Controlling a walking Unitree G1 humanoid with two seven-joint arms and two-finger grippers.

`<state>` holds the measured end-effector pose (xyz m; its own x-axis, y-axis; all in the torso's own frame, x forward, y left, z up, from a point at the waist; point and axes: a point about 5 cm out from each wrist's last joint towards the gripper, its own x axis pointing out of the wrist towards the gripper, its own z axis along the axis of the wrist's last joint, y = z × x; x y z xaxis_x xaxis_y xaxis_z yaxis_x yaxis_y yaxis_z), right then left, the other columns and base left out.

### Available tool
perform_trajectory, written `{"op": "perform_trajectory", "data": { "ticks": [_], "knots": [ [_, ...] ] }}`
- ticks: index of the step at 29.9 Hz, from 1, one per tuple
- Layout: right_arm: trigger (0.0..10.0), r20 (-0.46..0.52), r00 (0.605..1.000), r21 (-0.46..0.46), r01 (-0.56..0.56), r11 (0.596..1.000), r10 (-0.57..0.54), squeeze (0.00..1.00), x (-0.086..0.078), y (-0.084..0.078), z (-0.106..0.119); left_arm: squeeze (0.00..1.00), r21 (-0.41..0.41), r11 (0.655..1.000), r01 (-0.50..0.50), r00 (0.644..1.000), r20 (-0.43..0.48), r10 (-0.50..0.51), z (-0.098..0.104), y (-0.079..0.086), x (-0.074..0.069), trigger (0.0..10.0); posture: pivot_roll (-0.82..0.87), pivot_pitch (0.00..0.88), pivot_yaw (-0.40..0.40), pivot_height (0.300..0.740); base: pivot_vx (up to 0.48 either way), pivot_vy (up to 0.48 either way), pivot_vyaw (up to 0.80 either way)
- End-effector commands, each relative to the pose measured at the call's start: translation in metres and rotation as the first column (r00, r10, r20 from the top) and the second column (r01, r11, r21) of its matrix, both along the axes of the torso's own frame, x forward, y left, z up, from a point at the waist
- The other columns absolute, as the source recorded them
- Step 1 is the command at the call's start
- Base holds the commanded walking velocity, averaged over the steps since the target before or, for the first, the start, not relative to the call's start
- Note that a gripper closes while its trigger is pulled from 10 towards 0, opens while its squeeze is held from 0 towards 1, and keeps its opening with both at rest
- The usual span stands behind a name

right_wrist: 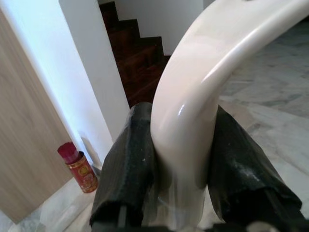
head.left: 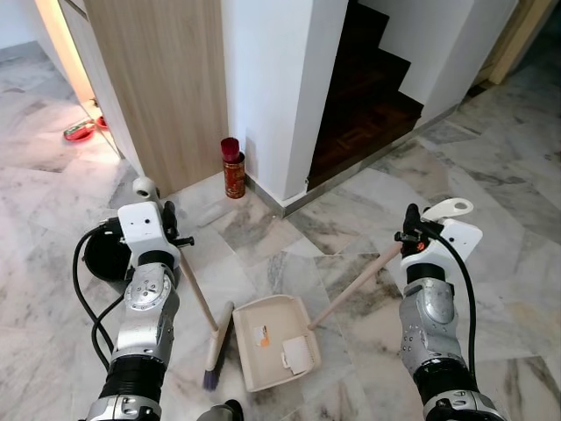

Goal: Sweep floor

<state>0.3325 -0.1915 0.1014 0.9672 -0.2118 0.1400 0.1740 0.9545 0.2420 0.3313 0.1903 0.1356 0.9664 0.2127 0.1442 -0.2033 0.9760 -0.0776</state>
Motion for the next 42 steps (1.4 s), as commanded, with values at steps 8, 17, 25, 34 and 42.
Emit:
{"op": "perform_trajectory", "data": {
  "ticks": [8,17,25,34,42],
  "knots": [
    [10.0,0.030,1.000,0.012,0.002,1.000,-0.002,0.00,0.0017,-0.0014,0.0068,0.00,0.014,1.000,0.006,0.999,0.039,-0.007,0.0099,-0.0008,0.0009,10.0,0.07,0.113,-0.054,0.740,0.000,0.286,0.00],
    [10.0,0.029,1.000,0.017,-0.007,1.000,0.007,0.00,0.0035,0.0020,0.0071,0.00,0.018,1.000,0.007,0.999,0.039,-0.008,0.0107,-0.0002,0.0014,10.0,0.08,0.106,-0.052,0.740,0.000,0.285,0.00],
    [10.0,0.027,1.000,0.018,-0.007,1.000,0.007,0.00,0.0031,0.0020,0.0064,0.00,0.021,1.000,0.008,0.999,0.039,-0.009,0.0113,0.0002,0.0015,10.0,0.08,0.110,-0.050,0.740,0.000,0.283,0.00],
    [10.0,0.023,1.000,0.012,-0.006,1.000,0.006,0.00,0.0028,0.0019,0.0058,0.00,0.023,1.000,0.008,0.999,0.037,-0.008,0.0119,0.0004,0.0018,10.0,0.08,0.116,-0.048,0.740,0.000,0.285,0.00],
    [10.0,0.022,1.000,0.016,-0.011,1.000,0.011,0.00,0.0029,0.0041,0.0052,0.00,0.024,1.000,0.005,0.999,0.038,-0.005,0.0126,0.0011,0.0017,10.0,0.09,0.121,-0.048,0.740,0.000,0.282,0.00]
  ]
}}
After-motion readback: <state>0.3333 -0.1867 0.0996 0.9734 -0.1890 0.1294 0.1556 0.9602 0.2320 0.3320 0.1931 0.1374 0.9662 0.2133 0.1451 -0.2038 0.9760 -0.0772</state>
